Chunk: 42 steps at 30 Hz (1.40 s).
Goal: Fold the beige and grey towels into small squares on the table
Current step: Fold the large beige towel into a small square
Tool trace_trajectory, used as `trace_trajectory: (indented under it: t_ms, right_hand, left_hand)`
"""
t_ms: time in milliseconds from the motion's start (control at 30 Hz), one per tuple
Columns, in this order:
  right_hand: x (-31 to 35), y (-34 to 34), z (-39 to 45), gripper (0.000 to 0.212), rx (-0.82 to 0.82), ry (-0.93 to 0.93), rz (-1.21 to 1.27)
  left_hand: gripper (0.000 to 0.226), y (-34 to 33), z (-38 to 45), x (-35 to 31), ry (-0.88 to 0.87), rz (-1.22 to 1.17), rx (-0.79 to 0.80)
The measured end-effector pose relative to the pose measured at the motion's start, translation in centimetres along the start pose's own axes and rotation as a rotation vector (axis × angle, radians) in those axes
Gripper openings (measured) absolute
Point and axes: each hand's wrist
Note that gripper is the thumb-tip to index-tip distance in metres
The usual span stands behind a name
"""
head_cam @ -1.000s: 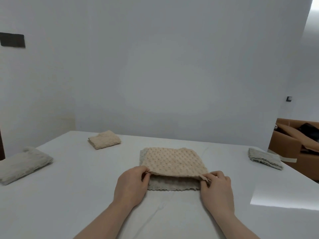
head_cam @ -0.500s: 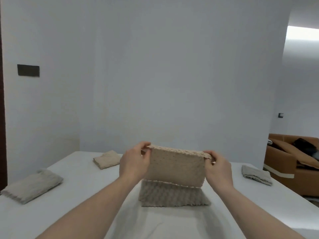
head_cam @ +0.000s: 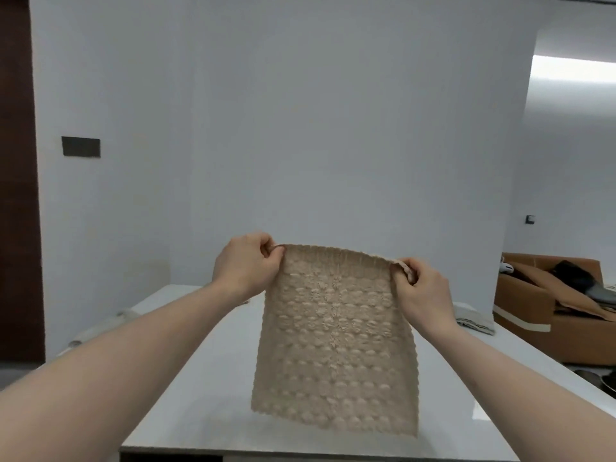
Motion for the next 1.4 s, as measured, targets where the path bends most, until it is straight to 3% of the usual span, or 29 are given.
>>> trace_trajectory:
  t_ms: [233,433,800,1033,1400]
  right_hand:
    - [-2.7,0.1,-1.0,0.042,0.134,-0.054,-0.173]
    - [-6.6,-2.5,-2.1,0.021,0.242,-0.138,-0.274]
    - [-15.7,-10.1,-5.1,0.019,0.406,-0.234,-0.377]
    - [-20.4,-14.8,-5.7,0.015,0.447,-0.24,-0.427]
    - [-23.4,-18.3,-4.7,0.016,0.341,-0.272,-0.392]
  left_hand:
    - [0.031,-1.2,-1.1,1.6,0.038,0.157,0.248]
    - [0.028,-5.7,-2.5,3.9,0.068,0.287,0.43]
    - [0.016,-17.5,-6.6,11.1,0.189,0.221,0.486]
    - [0.036,-22.1,-8.4,14.1,0.12,0.153,0.525]
    - [0.049,-26.0,-6.6,15.8,0.125,0.195,0.422]
Point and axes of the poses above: each hand's wrist, its own z-axis towards the middle knuckle, its own y-axis out of the back of the hand, x = y × z, and after that the axes turned 8 degrees about -x, right-handed
